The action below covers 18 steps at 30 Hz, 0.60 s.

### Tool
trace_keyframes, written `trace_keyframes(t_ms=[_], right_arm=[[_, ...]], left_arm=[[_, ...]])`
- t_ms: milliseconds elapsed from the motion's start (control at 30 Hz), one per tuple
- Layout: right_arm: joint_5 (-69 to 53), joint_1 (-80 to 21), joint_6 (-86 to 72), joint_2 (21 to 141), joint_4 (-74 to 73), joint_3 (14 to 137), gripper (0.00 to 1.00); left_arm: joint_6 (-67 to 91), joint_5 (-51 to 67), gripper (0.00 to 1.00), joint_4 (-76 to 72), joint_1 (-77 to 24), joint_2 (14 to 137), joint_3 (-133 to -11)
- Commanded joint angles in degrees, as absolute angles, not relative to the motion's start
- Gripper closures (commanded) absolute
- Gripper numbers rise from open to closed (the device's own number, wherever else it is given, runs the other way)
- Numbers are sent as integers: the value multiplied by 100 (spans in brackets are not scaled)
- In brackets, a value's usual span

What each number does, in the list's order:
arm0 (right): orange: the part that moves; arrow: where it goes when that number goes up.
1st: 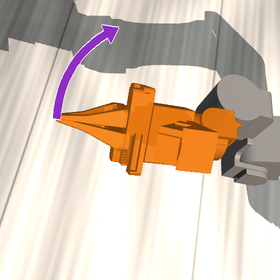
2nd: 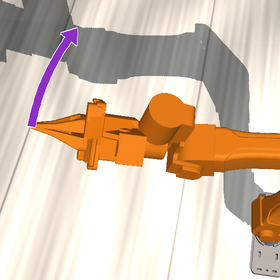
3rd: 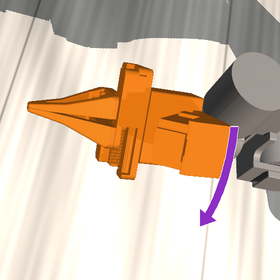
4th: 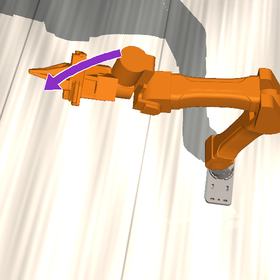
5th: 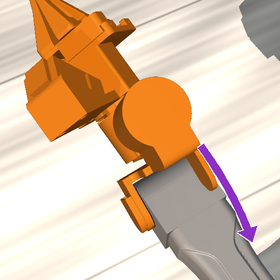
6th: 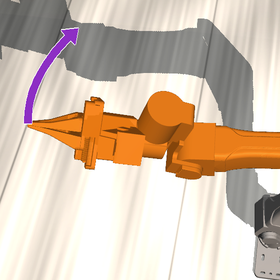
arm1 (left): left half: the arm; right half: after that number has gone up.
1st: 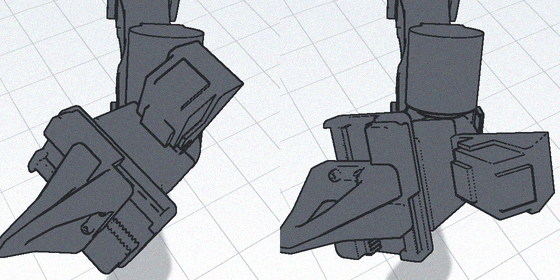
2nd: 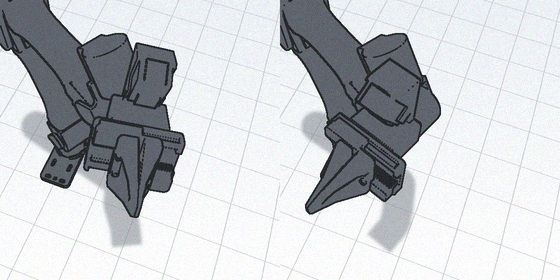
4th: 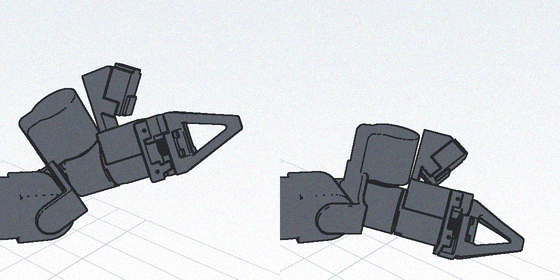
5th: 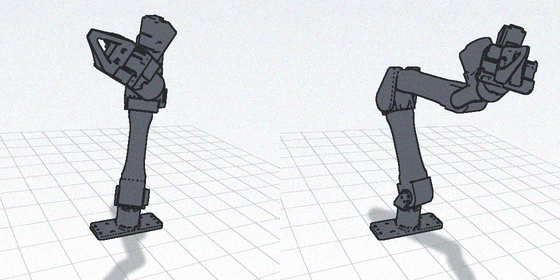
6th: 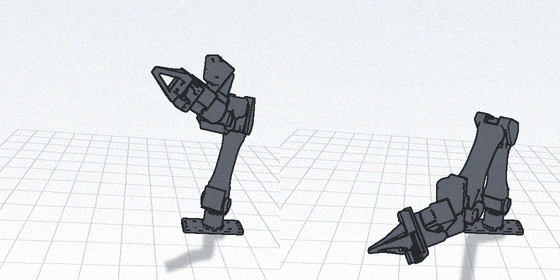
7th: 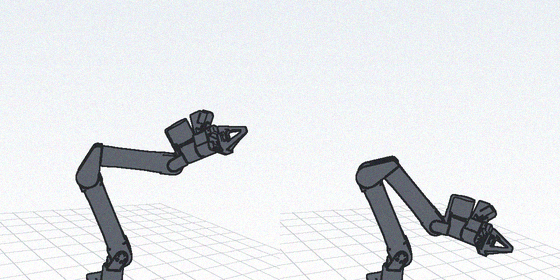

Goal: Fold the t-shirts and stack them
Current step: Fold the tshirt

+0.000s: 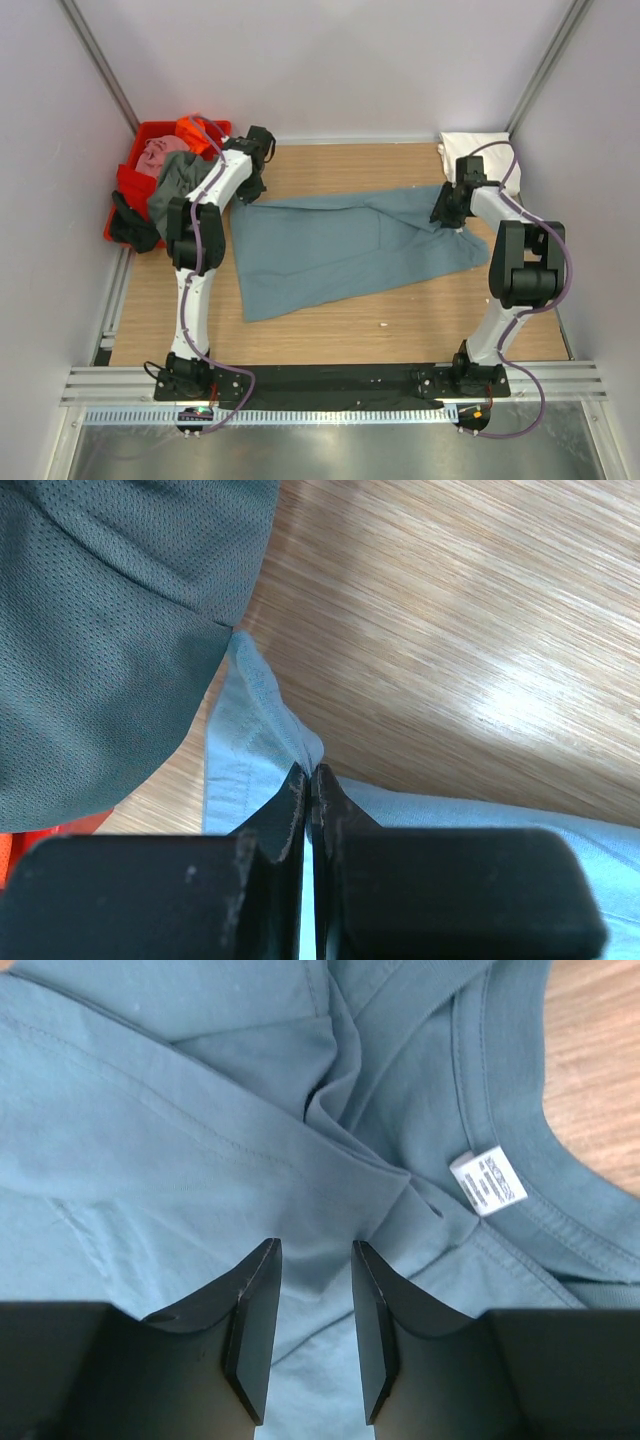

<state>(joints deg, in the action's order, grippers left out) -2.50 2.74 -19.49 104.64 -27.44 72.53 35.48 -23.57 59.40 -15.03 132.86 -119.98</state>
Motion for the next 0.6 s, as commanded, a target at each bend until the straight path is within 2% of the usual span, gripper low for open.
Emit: trace_keyframes(t_ms=[0, 567], right_arm=[[-211, 281, -2013, 9941, -2575, 7146, 59], [-290, 281, -2030, 10256, -2531, 7268, 60]], left_arm=[[3489, -2549, 100, 5897, -1512, 12929, -11997], [3472, -2628, 100, 5871, -1573, 12999, -11953]])
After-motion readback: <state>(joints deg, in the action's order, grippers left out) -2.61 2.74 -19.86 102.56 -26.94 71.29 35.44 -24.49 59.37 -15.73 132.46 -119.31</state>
